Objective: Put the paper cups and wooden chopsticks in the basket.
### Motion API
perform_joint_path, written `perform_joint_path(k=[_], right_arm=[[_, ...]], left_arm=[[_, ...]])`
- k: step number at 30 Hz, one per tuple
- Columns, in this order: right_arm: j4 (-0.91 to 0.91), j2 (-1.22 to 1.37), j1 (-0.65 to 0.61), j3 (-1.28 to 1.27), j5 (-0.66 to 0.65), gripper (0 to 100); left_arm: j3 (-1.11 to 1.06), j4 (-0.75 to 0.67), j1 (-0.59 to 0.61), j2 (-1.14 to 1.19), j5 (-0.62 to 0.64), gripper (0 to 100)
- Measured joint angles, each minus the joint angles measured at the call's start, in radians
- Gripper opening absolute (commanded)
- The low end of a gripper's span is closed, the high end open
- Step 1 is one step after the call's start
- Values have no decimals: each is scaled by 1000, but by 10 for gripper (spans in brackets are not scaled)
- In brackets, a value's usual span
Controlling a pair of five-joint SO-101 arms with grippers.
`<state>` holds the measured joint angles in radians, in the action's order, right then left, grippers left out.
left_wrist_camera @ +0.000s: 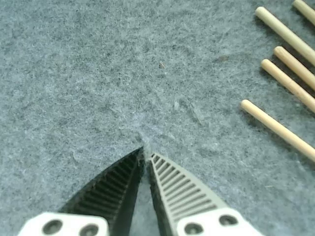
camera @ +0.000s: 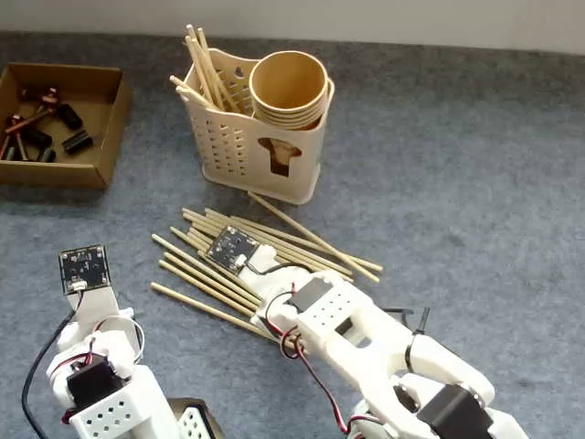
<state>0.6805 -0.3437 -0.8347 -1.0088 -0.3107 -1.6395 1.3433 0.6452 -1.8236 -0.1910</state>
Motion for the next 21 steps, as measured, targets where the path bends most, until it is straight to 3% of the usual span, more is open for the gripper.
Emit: perform_joint_path(k=[4,9,21], right_arm=[[-3,75,2,14,0,86],[48,78,3,48,0,3],[101,3,18,52,0,49]], left_arm=[[-32,-5,-55,2,0,6],[-37,-44,-149,2,-2,6],[-37,-52,-222,2,-3,6]])
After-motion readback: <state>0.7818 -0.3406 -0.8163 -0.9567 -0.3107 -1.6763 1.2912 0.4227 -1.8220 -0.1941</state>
